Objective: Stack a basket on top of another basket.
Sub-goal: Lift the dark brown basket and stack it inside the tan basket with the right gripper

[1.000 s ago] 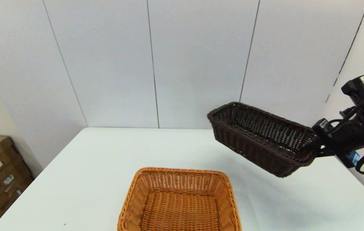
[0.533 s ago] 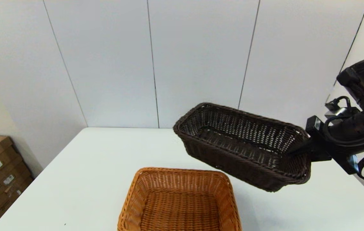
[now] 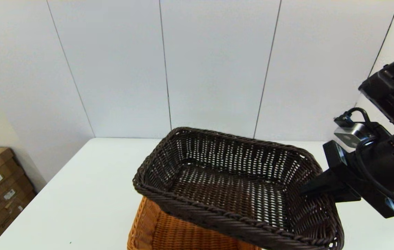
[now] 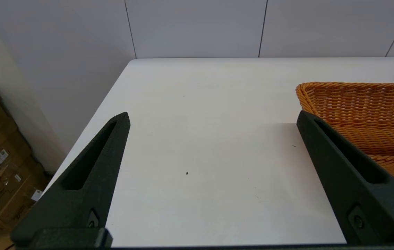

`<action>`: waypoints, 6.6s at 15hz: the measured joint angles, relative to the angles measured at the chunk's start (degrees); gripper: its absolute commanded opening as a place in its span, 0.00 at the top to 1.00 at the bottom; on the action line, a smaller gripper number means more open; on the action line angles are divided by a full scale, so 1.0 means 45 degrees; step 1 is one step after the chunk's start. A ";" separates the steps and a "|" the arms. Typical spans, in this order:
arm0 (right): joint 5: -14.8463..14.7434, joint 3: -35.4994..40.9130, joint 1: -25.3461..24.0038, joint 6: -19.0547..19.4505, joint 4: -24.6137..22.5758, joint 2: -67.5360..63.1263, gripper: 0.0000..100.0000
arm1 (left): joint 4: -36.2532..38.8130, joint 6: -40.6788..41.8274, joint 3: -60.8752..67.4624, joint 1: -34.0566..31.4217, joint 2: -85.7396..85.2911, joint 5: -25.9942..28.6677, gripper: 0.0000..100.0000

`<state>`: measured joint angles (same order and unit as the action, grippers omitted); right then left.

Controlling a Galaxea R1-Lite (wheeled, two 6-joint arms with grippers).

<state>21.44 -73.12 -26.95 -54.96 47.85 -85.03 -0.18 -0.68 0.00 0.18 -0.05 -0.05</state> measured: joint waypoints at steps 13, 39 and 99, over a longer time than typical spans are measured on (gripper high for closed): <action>-0.0398 0.0019 -0.2885 -0.0826 -0.1728 -0.1268 1.00 | 0.0005 0.0011 0.0000 0.0000 0.0000 -0.0005 0.00; -0.0737 0.0409 -0.1972 -0.0339 -0.3270 -0.3411 1.00 | 0.0005 0.0011 0.0000 0.0000 0.0000 -0.0011 0.00; -0.0455 0.2099 -0.1623 0.0312 -0.5036 -0.3768 1.00 | 0.0000 0.0005 0.0000 0.0000 0.0000 0.0000 0.00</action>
<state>19.40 -63.67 -34.26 -53.55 25.19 -101.99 -0.18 -0.66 0.00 0.18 -0.05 -0.05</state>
